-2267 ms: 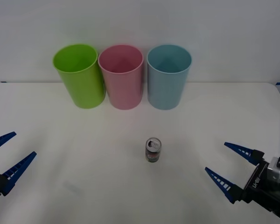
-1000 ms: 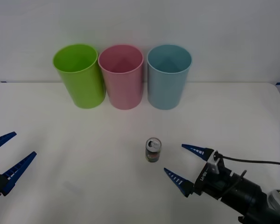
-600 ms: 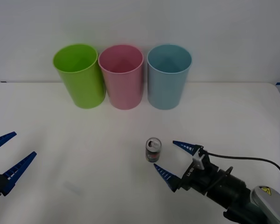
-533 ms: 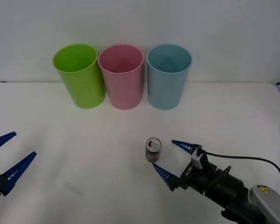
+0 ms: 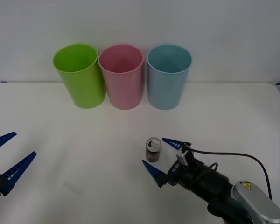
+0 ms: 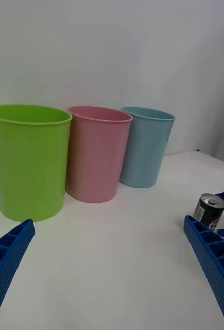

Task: Grasp the object on the table and drop it into the matching bin: aluminum can to the light blue bin, PET bottle to the pink bin.

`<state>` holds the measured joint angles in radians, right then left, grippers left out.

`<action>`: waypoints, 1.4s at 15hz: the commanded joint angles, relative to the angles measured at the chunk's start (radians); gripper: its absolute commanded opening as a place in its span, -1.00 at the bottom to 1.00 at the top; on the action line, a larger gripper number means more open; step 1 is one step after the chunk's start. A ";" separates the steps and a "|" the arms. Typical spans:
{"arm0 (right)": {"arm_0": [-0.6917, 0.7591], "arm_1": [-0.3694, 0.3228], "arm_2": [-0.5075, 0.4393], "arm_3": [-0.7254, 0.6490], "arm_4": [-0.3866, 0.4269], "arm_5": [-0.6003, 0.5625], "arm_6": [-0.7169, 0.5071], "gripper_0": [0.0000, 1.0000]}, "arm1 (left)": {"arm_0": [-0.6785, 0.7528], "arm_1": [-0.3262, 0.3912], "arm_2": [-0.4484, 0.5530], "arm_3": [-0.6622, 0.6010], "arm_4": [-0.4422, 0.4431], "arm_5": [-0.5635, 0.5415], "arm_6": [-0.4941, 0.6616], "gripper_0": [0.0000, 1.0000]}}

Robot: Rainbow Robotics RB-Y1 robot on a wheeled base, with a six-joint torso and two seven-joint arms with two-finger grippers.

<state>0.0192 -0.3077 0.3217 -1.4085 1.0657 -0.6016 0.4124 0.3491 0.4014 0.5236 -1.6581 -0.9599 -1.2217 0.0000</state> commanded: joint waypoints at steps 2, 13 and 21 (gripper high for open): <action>-0.053 0.047 0.002 0.072 0.020 0.006 0.013 1.00 | 0.000 0.000 0.000 0.000 0.000 0.000 0.000 1.00; -0.087 0.082 0.004 0.120 0.026 0.025 0.042 0.44 | 0.000 0.000 0.000 0.000 0.000 0.000 0.000 1.00; -0.087 0.082 0.004 0.120 0.020 0.019 0.045 -1.00 | 0.000 0.000 0.000 0.000 0.000 0.000 0.000 1.00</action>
<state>-0.0676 -0.2255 0.3255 -1.2885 1.0884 -0.5812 0.4571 0.3491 0.4014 0.5236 -1.6581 -0.9599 -1.2217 0.0000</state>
